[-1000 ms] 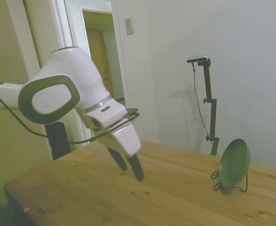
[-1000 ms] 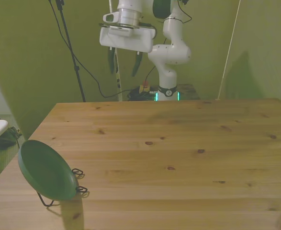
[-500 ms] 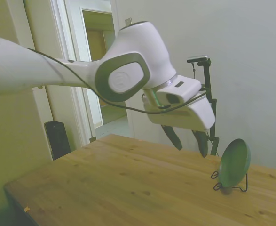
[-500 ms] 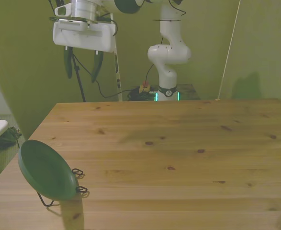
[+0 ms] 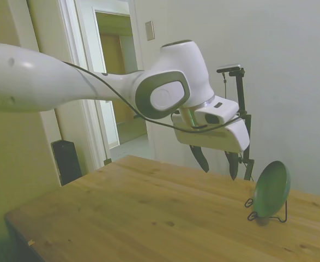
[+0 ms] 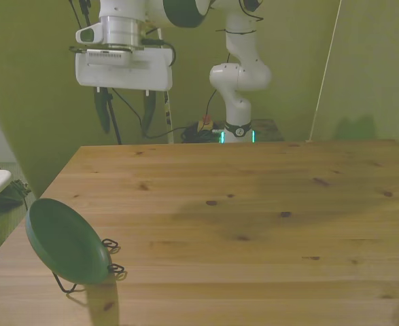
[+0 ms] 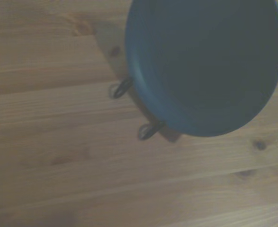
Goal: Unload the plate
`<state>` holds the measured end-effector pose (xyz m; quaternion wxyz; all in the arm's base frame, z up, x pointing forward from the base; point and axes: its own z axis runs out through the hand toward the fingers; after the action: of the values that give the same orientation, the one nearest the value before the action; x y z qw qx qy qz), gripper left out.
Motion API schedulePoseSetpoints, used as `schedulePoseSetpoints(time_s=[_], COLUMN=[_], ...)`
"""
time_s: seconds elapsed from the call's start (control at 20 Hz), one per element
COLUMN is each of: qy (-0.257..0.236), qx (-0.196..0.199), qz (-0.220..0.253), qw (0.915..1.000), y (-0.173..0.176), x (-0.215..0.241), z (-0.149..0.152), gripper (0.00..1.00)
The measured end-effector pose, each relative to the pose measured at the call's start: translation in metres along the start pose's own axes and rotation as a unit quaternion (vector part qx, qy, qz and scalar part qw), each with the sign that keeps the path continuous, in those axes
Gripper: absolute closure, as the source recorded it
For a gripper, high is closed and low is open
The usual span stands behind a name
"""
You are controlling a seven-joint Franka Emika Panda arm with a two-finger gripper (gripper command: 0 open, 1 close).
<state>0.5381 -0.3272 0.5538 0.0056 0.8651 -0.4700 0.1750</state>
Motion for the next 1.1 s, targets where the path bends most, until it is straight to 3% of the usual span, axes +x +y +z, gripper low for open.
schedulePoseSetpoints(time_s=[0.55,1.1], qy=[0.107,0.121], qx=[-0.025,-0.006], qz=[0.006,0.029], qw=[0.9940,0.9922], y=[-0.009,-0.022], x=[0.083,0.137], z=[0.038,0.080], gripper=[0.00,0.00])
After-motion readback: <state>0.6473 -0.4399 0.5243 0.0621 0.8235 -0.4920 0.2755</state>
